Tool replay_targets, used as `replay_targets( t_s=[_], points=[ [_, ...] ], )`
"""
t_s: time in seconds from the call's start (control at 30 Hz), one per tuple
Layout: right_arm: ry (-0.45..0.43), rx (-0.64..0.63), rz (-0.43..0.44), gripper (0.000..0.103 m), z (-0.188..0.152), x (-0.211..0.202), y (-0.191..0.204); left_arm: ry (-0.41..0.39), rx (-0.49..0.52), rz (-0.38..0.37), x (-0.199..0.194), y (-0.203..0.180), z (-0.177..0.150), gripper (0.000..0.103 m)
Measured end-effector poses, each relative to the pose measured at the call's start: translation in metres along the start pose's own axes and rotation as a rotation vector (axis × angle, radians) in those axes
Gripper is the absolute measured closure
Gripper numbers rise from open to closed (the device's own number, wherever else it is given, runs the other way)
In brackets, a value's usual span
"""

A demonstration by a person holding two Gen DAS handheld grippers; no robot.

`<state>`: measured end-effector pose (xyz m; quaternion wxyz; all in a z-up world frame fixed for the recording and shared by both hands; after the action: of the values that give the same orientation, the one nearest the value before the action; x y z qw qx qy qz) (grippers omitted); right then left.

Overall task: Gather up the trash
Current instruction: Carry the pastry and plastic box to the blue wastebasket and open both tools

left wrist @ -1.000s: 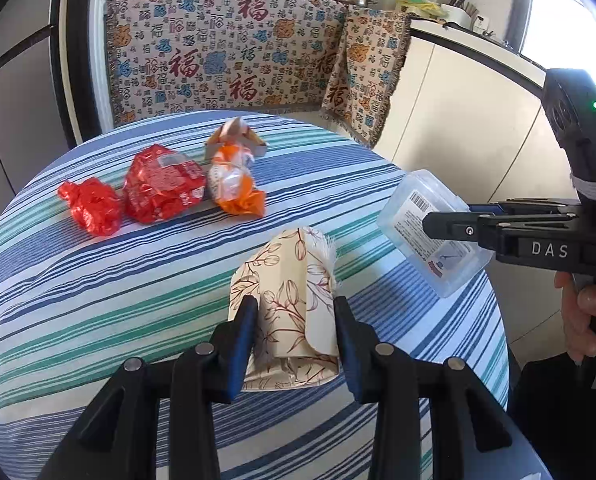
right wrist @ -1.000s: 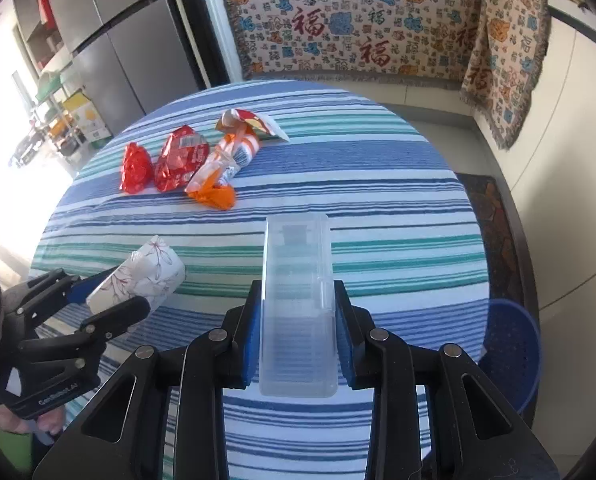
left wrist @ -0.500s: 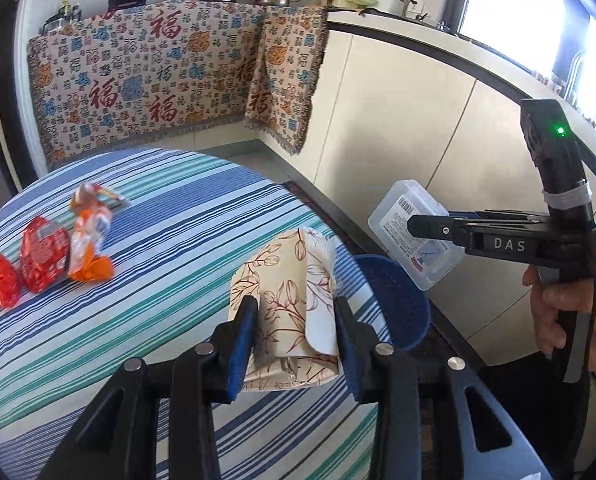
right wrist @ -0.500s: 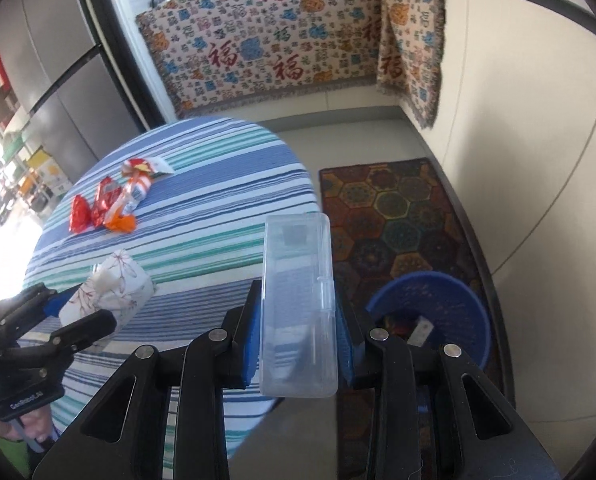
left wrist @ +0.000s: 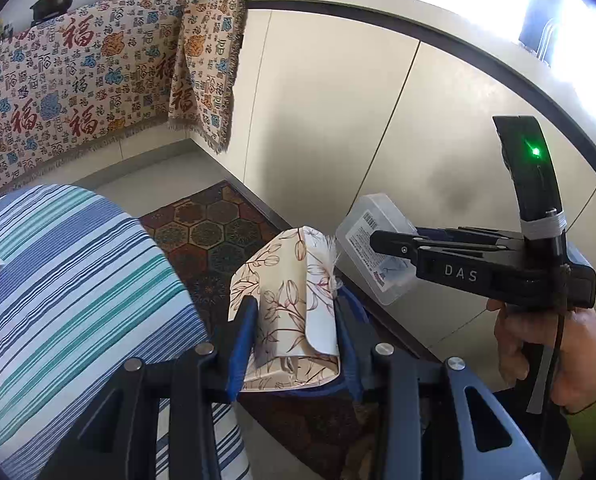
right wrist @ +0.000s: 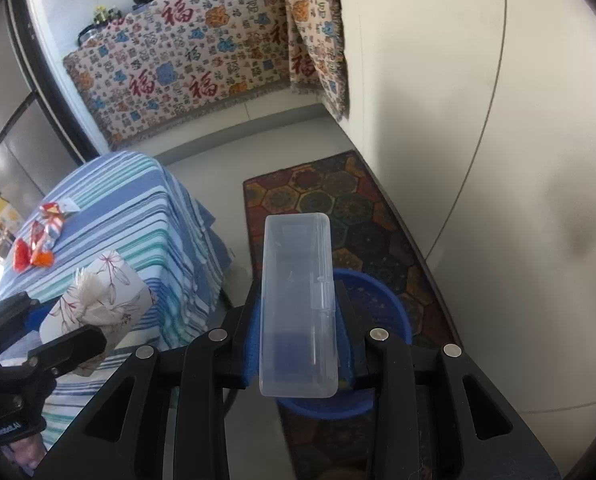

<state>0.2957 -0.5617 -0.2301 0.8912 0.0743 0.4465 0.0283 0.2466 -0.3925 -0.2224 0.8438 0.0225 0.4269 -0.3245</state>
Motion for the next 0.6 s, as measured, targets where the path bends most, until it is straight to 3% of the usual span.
replay_targets(
  t_s=[0.27,0.6],
  points=[
    [0.003,0.103,0.008,0.071,-0.015,0.022,-0.039,0.037,0.021,-0.008,0.049,-0.016,-0.001,0.064],
    [0.022,0.144,0.018,0.071,-0.019,0.032,-0.052,0.082,0.026,-0.015,0.096,-0.023,-0.008,0.064]
  ],
)
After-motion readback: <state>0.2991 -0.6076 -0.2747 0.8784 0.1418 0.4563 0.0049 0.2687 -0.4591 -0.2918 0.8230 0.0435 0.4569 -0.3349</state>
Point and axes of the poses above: each gripper's, at about its wrist camera, not at the fingertips, and x roughly the way its jaws point, y to its left, z to its top, the point moved 9 cm from there along x, roughly the way its jaws point, and after that the axes turned 3 degrees about -x, right-handed, at the moved point
